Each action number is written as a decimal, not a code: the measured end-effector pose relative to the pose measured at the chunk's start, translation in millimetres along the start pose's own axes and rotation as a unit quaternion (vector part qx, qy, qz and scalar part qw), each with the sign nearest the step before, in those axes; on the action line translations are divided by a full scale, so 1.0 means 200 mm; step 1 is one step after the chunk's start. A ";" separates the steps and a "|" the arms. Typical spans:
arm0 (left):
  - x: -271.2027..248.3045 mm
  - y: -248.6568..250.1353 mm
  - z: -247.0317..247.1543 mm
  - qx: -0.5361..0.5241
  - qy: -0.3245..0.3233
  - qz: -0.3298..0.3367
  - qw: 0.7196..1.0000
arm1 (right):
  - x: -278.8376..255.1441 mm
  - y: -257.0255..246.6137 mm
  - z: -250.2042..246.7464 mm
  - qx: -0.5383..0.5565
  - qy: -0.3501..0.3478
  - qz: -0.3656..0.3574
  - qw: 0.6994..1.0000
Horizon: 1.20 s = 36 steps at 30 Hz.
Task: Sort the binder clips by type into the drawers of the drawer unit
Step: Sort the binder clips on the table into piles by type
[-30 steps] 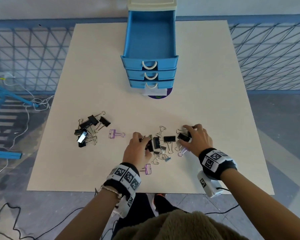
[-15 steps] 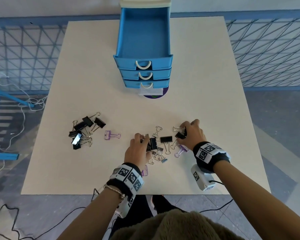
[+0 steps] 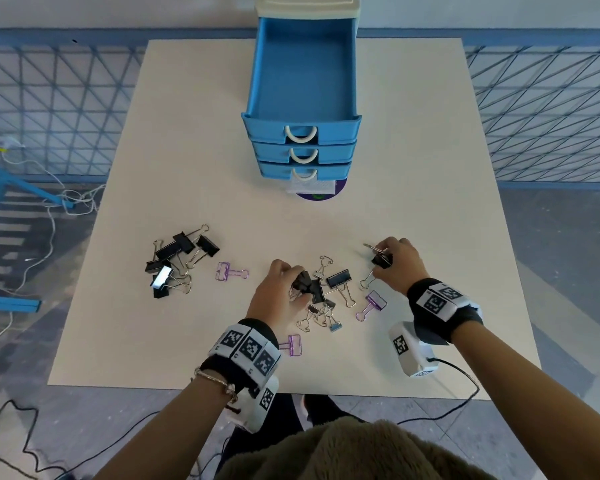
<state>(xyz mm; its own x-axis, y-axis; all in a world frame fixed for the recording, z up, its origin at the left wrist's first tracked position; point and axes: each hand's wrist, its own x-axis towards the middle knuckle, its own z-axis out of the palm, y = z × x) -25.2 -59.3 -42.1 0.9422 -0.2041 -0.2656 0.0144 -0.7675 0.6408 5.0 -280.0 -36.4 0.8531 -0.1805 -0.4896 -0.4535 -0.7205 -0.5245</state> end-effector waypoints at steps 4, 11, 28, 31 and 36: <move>0.01 -0.05 -0.08 -0.165 0.050 -0.035 0.984 | -0.01 -0.07 -0.06 0.058 0.047 -0.020 0.997; 0.01 -0.13 -0.20 -0.532 -0.035 -0.195 0.823 | 0.01 -0.41 0.00 0.124 0.039 -0.087 0.988; -0.12 -0.41 -0.51 -0.331 0.072 -0.229 0.913 | 0.01 -0.83 0.43 0.020 -0.086 -0.148 0.985; -0.14 -0.51 -0.52 -0.164 0.090 -0.251 0.950 | 0.01 -0.95 0.57 -0.018 -0.104 -0.162 0.981; -0.12 -0.52 -0.49 0.020 0.084 -0.278 0.957 | 0.07 -1.06 0.71 -0.007 -0.112 -0.164 0.980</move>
<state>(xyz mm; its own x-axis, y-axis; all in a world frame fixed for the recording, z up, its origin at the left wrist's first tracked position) -15.6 84.1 -31.6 0.8334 0.3407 -0.4352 0.5195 -0.7518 0.4062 75.5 -34.5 -30.9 0.8742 0.2127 -0.4366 -0.1588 -0.7243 -0.6710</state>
